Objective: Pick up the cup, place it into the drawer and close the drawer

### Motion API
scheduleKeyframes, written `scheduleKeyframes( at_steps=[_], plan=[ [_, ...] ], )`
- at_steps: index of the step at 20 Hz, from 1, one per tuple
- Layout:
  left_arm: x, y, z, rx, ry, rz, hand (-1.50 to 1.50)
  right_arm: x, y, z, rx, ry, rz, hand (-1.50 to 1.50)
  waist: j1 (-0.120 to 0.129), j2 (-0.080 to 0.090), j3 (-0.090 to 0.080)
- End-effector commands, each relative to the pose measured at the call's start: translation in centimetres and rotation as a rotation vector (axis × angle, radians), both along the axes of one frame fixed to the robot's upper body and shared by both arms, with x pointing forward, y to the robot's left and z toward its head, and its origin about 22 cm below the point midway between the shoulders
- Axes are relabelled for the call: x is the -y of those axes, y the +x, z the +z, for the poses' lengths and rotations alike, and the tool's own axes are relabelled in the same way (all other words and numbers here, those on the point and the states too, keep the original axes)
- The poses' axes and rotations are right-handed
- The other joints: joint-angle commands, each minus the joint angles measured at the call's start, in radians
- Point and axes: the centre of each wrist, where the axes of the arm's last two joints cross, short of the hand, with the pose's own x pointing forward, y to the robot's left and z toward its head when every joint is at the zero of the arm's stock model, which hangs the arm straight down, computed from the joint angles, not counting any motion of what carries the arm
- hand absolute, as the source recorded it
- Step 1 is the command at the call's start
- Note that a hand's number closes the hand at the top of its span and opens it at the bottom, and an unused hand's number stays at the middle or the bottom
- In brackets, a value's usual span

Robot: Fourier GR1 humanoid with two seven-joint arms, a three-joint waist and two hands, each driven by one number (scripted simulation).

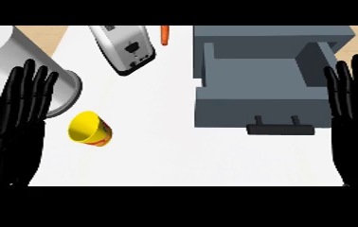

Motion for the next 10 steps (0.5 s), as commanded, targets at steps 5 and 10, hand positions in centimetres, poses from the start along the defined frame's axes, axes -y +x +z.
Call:
scheduleKeyframes(
  at_steps=[5, 10],
  plan=[
    [0.0, -0.3, -0.1, 0.044, -0.018, 0.435, -1.50, -0.8, 0.1, 0.6, -0.054, -0.030, 0.071, -1.50, -0.004, 0.031, -0.023],
    [1.6, 1.9, -1.4, -0.027, -0.239, 0.538, -1.50, -0.3, 0.4, -0.8, -0.146, 0.036, 0.186, -1.50, -0.016, 0.034, -0.023]
  ],
)
